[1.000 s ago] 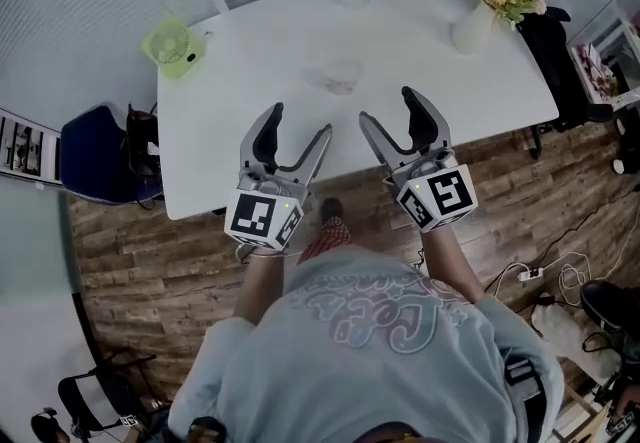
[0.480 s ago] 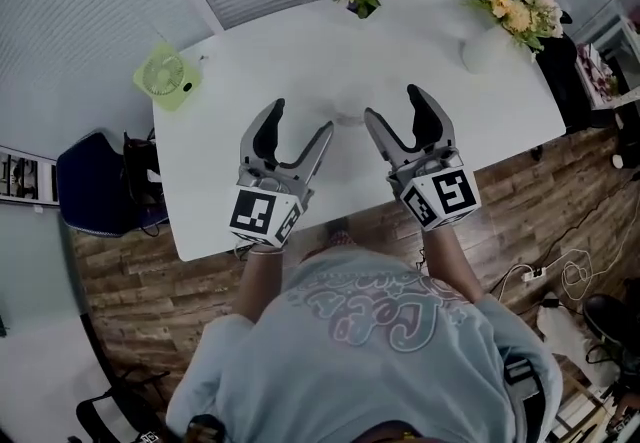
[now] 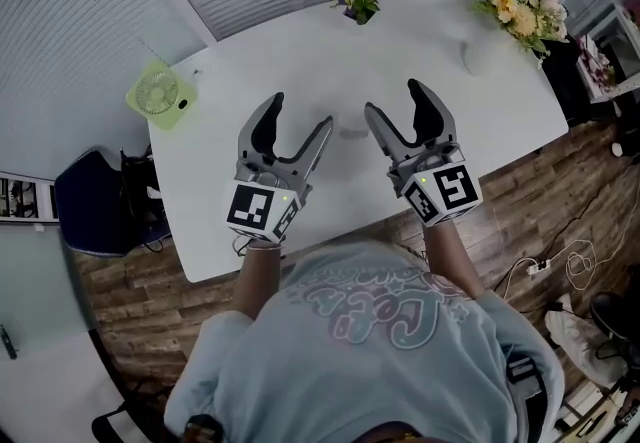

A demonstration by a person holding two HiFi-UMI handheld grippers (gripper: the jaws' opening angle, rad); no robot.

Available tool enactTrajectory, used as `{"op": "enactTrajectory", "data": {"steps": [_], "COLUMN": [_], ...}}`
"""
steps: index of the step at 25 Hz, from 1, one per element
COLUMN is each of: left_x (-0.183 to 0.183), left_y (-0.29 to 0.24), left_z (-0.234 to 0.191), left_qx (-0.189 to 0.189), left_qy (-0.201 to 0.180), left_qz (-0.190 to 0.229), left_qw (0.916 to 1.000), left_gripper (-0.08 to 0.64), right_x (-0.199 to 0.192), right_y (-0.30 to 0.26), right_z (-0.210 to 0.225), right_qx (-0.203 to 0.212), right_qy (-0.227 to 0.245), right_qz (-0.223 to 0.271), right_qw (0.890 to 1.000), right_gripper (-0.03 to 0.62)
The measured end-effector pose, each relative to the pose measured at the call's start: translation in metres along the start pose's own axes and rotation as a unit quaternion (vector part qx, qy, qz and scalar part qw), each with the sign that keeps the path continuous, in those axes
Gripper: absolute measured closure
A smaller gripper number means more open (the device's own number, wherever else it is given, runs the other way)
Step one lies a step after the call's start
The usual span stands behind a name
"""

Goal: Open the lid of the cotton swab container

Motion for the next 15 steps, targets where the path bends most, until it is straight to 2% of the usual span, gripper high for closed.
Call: {"op": "enactTrajectory", "data": {"steps": [15], "left_x": [-0.015], "left_y": [-0.023], "left_z": [0.002], "left_qx": [-0.037], "left_qy": [-0.004], "left_qz": [-0.008], "left_qw": [0.9993], "left_gripper": [0.253], "right_x": [-0.008], "right_y": [0.001], "right_z": [0.023], "right_qx": [-0.002], "right_qy": [0.002], "right_qz": [-0.012], "right_qw": [1.0], "right_gripper": [0.275]}}
Point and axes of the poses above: the fingertips, and each gripper's own axes: y backward along the fingers, z to its right, x out of its top, the point moved 6 cm from there along y, backward along the fingers, and after that the axes turned 9 degrees about -y, right-handed, at the moved point
